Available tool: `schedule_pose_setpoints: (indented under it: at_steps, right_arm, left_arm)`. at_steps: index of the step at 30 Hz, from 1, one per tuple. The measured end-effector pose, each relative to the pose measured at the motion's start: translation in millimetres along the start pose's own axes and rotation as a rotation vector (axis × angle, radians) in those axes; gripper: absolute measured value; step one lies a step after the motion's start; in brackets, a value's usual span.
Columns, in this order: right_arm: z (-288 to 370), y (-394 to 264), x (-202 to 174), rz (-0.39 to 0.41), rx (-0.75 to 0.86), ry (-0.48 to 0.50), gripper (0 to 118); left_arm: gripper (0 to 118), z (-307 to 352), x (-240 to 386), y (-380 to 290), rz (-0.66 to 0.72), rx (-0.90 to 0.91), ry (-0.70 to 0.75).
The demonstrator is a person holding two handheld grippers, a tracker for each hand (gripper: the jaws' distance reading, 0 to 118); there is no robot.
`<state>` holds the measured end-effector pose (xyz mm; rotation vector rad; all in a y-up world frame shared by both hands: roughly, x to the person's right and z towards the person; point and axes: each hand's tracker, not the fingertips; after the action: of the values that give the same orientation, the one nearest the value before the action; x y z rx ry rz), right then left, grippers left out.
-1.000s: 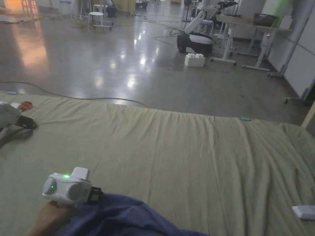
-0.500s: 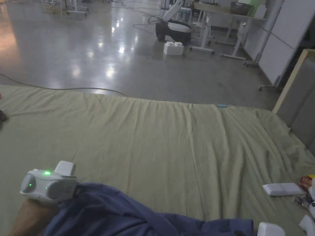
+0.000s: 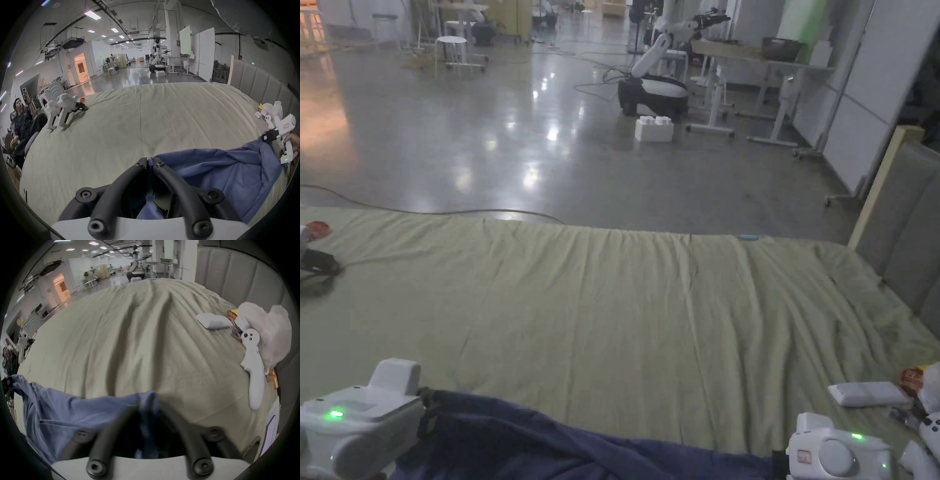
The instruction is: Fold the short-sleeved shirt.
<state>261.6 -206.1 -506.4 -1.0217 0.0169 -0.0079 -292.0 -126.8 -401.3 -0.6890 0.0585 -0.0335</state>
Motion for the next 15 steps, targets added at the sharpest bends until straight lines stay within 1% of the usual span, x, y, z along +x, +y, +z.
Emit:
schedule_pose_setpoints:
  at_steps: [1, 3, 4, 6, 7, 8, 11, 14, 15]
  right_arm:
    - [4, 1, -2, 0.020, 0.011, -0.022, 2]
    - [16, -1, -7, 0.043, 0.033, -0.033, 1]
    - [25, -1, -6, 0.041, 0.063, -0.039, 1]
    - [42, 1, -5, 0.008, 0.109, -0.042, 1]
    - [55, 1, -4, -0.021, 0.153, -0.009, 1]
    - [67, 4, -4, -0.028, 0.191, 0.020, 1]
    - [106, 12, -14, 0.035, 0.295, -0.001, 1]
    - [144, 22, -20, 0.022, 0.376, 0.040, 1]
    - [156, 25, -23, 0.027, 0.405, 0.039, 1]
  left_arm:
    - [3, 5, -1, -1, 0.011, 0.003, -0.005]
    - [3, 14, -1, -2, 0.016, 0.016, -0.002]
    - [2, 20, -1, -2, 0.013, 0.025, -0.003]
    - [2, 30, -2, 2, 0.002, 0.041, -0.003]
    - [2, 37, -3, 6, -0.001, 0.058, 0.003]
    - [2, 45, -5, 11, 0.005, 0.073, 0.002]
    - [2, 70, -12, 26, 0.035, 0.135, 0.003]
    - [2, 101, -20, 44, 0.018, 0.187, 0.020]
    - [2, 110, -23, 49, 0.022, 0.205, 0.023]
